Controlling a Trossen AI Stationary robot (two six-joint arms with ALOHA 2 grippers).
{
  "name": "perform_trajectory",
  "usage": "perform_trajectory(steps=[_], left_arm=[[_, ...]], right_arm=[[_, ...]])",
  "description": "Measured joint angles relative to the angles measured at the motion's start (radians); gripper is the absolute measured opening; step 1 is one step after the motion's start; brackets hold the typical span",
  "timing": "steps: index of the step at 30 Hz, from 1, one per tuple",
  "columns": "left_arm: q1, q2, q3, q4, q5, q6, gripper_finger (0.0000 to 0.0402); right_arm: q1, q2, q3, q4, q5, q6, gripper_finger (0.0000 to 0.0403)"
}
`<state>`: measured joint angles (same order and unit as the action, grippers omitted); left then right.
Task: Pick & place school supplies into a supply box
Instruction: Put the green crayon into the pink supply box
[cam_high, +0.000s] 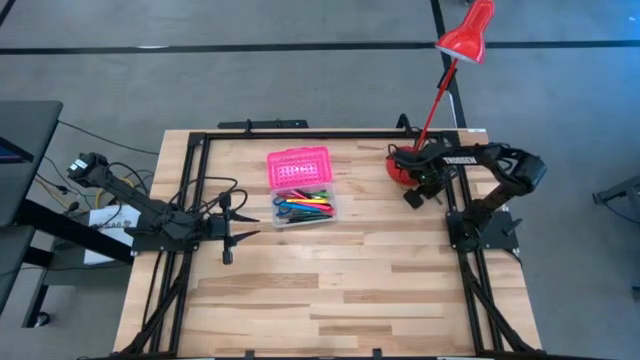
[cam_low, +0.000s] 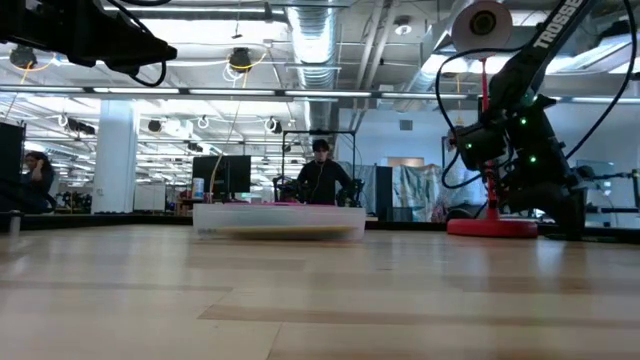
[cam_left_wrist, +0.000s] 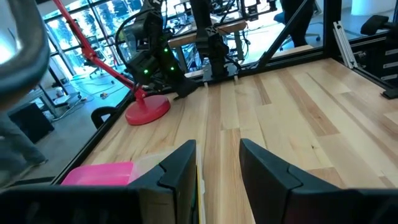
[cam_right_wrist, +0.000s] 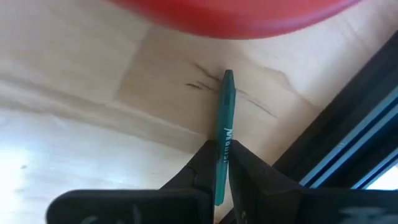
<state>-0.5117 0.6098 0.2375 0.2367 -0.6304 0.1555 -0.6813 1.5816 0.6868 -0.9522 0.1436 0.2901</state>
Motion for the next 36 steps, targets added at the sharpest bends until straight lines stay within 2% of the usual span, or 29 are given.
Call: perform_trajectory(steps=[6,14,20,26,31,36], left_arm=[[0.0,0.0,0.0,0.0,0.0,-0.002,0.0119],[0.0,0.0,0.0,0.0,-0.001,-0.003,0.0119],[0.0,0.0,0.0,0.001,-0.001,-0.003,0.0119],[0.0,0.0,0.0,0.001,-0.001,-0.002,0.0119],[0.0,0.0,0.0,0.001,-0.001,-0.003,0.0119],[0.0,0.0,0.0,0.001,-0.001,-0.003,0.0119]], right_arm=[[0.089,0.0,0.001,-0.013,-0.023,0.036,0.0028],[0.233,0.002,0.016,-0.028,-0.059,0.101,0.0019],[0.353,0.003,0.067,0.014,-0.166,0.121,0.0022],[0.475,0.003,0.108,0.14,-0.252,0.097,0.002],[0.557,0.003,0.136,0.204,-0.254,0.093,0.0016],[0.592,0.01,0.139,0.217,-0.245,0.094,0.002]])
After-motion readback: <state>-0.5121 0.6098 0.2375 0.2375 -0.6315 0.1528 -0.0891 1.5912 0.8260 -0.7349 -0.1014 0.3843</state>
